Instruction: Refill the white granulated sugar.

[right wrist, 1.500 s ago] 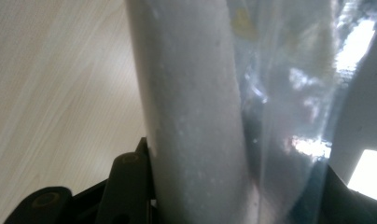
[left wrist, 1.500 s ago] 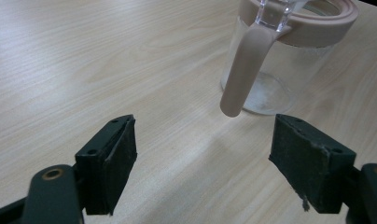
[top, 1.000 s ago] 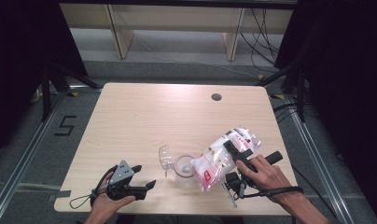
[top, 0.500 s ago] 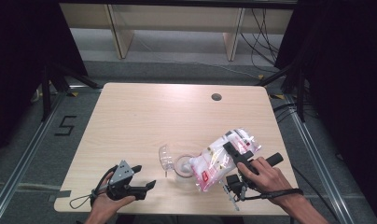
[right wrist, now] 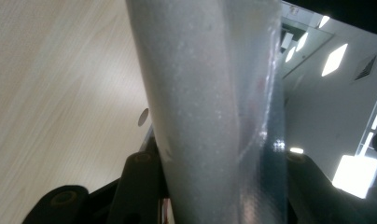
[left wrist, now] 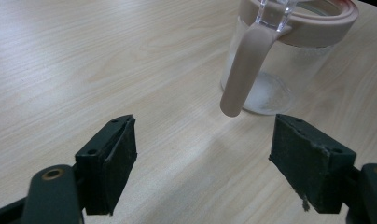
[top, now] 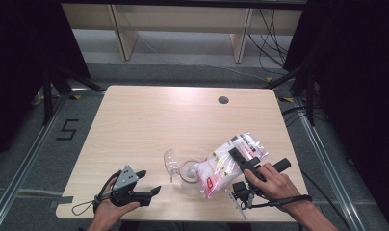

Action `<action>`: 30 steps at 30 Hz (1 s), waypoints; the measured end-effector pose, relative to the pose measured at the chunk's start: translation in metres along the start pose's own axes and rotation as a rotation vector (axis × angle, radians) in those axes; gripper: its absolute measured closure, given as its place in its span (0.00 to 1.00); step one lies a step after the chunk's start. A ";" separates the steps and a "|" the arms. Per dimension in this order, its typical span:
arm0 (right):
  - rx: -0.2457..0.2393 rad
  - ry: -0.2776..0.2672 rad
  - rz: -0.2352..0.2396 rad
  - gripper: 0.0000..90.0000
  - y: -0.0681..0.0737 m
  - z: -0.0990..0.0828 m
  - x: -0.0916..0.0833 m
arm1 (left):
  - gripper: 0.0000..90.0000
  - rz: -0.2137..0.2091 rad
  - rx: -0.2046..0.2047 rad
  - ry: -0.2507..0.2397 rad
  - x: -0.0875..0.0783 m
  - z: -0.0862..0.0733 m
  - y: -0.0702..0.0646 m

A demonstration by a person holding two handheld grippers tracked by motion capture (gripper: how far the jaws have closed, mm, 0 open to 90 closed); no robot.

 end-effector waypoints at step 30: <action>0.011 -0.022 -0.002 0.75 0.004 0.001 0.002 | 0.25 -0.001 -0.004 -0.003 0.000 0.000 0.000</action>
Point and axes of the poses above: each handheld gripper's, and its own axes: x roughly forward along the jaws, z roughly out of its top, y roughly to its left, the point moved 3 cm from there along x, roughly forward along the jaws, and after that the axes turned 2 degrees about y, right-handed, at the moved point
